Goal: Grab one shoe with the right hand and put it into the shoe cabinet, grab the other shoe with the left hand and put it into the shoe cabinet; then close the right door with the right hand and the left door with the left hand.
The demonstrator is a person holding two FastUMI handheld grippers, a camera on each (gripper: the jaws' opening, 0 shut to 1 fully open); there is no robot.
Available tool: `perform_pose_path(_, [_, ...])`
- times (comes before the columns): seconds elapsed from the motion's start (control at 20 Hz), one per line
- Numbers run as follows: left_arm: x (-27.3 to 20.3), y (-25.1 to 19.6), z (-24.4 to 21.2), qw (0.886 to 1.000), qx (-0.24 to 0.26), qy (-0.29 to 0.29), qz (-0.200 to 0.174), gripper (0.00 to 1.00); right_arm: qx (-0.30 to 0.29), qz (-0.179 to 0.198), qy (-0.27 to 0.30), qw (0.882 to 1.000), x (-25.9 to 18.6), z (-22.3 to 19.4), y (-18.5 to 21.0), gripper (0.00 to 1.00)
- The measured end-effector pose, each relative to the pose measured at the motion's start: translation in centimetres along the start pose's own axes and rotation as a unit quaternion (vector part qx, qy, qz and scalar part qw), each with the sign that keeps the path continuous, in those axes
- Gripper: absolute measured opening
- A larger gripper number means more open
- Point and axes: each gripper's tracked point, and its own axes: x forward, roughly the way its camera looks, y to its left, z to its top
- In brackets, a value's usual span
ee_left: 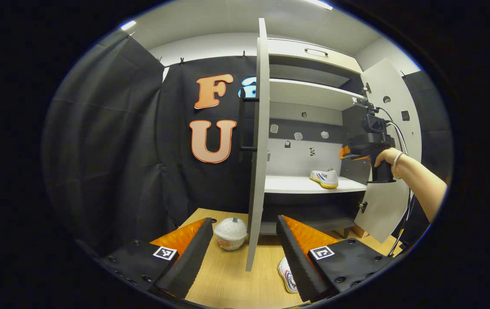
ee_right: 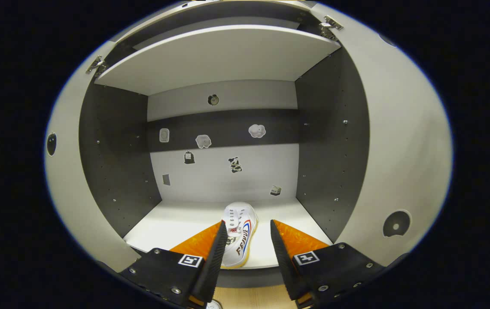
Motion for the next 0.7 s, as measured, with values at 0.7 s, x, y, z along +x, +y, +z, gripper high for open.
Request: perform_pose_path(0.7, [4.2,-9.6,-10.3,0.997,0.016,0.068,-0.043,0.99,-0.041,-0.002,-0.082,0.996,-14.2,-0.9,-4.6,0.92])
